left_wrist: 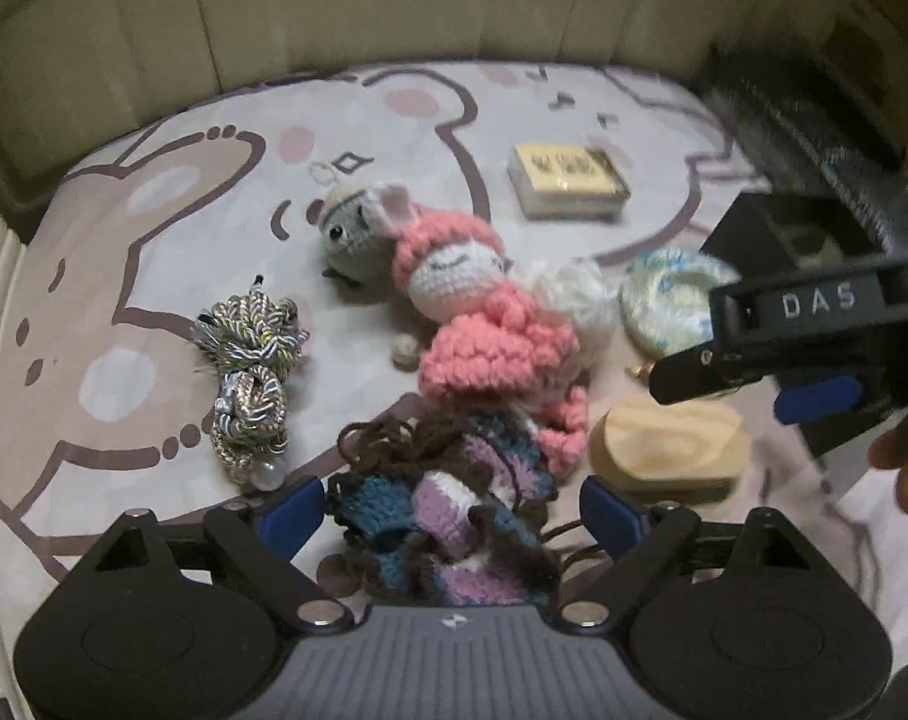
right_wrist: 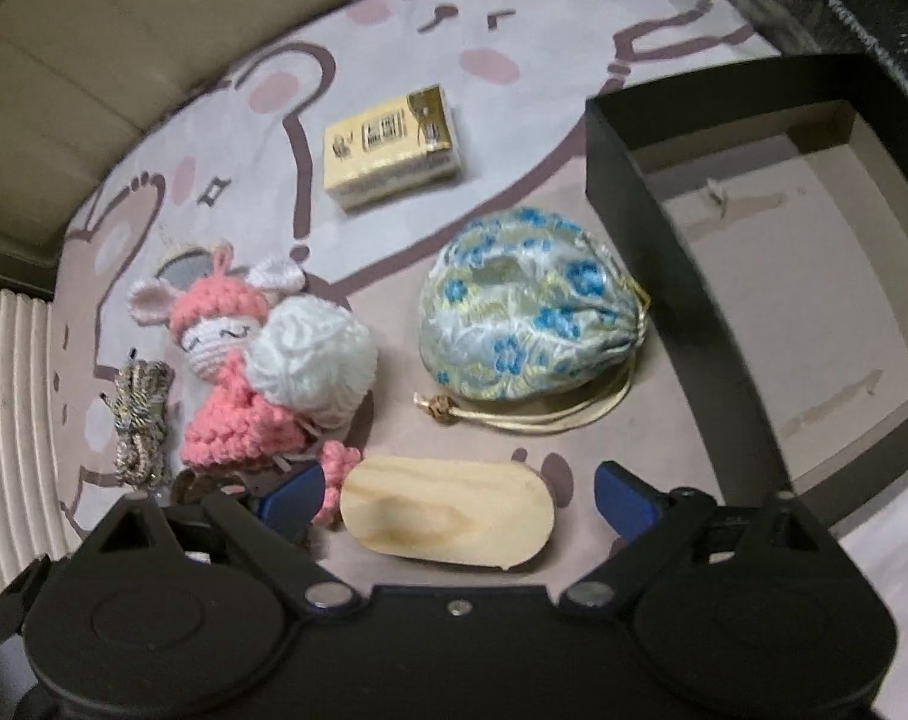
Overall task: Organize objects
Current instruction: 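Grasp the blue-purple crochet piece with left tool while right tool grasps the wooden block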
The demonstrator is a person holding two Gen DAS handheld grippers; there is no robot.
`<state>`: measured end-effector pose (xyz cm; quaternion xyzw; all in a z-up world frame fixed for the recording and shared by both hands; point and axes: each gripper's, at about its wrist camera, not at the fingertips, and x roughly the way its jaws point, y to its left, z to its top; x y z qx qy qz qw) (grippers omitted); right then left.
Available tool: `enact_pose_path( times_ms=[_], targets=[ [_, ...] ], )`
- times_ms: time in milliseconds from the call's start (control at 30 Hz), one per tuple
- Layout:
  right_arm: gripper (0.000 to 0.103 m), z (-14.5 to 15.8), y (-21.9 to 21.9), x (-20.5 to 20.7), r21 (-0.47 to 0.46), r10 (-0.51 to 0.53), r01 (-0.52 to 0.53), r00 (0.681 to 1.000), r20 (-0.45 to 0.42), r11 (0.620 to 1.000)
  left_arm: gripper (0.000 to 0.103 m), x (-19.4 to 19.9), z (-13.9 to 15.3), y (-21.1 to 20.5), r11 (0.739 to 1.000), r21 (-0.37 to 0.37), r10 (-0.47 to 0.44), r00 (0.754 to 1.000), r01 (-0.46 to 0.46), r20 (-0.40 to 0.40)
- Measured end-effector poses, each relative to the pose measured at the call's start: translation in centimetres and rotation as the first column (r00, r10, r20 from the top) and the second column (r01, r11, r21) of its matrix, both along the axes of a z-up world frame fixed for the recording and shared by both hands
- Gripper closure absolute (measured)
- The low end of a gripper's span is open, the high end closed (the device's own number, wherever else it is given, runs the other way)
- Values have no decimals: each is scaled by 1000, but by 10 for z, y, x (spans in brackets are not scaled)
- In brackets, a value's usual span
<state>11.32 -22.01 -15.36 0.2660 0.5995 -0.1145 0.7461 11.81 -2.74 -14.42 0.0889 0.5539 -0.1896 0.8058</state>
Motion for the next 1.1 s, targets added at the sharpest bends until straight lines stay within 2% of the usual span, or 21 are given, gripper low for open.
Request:
enact_pose_path(
  times_ms=[167, 300, 400, 700, 733, 900, 1100],
  targets=[
    [4, -11, 8, 6, 10, 16, -16, 999, -33, 1000, 12, 0, -12, -6, 999, 35, -18, 1000, 18, 6],
    [3, -18, 16, 10, -16, 40, -41, 998, -57, 999, 12, -1, -22, -12, 994, 85, -65, 998, 65, -2],
    [3, -22, 19, 11, -29, 50, -53, 996, -78, 998, 19, 0, -26, -11, 992, 103, -72, 997, 73, -12],
    [5, -31, 27, 15, -80, 38, -45, 995, -93, 996, 29, 8, -26, -6, 997, 74, -25, 998, 29, -50],
    [8, -30, 29, 14, -87, 54, -62, 994, -91, 994, 31, 9, -26, -6, 997, 75, -22, 998, 27, -57],
    [9, -24, 39, 15, -141, 167, -179, 981, -96, 974, 36, 12, -23, -1, 998, 64, 8, 996, -2, -87],
    [9, -13, 46, 13, -228, 283, -300, 954, -102, 926, 39, 14, -15, 7, 997, 41, 62, 993, -58, -103]
  ],
)
